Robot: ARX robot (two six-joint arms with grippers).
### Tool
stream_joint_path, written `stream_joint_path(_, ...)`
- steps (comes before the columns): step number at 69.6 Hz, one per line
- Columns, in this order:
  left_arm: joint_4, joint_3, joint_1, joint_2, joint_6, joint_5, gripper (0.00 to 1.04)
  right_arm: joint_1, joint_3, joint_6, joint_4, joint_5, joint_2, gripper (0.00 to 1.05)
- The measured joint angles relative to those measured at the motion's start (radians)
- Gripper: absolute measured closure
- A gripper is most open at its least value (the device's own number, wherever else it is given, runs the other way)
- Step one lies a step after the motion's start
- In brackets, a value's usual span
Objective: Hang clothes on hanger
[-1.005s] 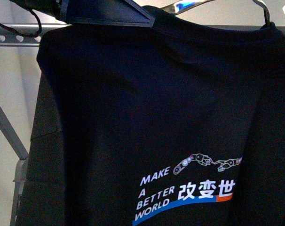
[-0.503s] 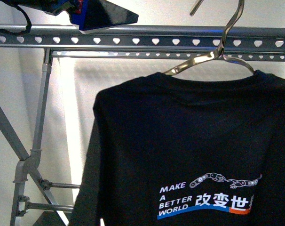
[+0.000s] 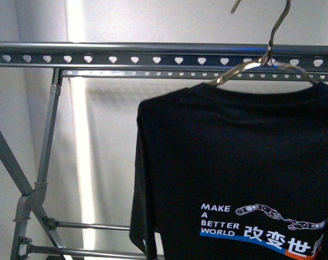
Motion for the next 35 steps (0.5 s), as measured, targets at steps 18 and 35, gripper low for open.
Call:
stream_joint_path(18, -0.211, -0.187, -0.007, -0.041, 0.004, -0.280, 0.07, -0.055, -0.038, 0.265, 0.049, -0.027, -0.098, 0.95)
stream_joint_path(35, -0.137, -0.644, 0.059, -0.242, 0.077, -0.188, 0.50, -0.068, -0.072, 0.407, -0.122, 0.074, -0.192, 0.95)
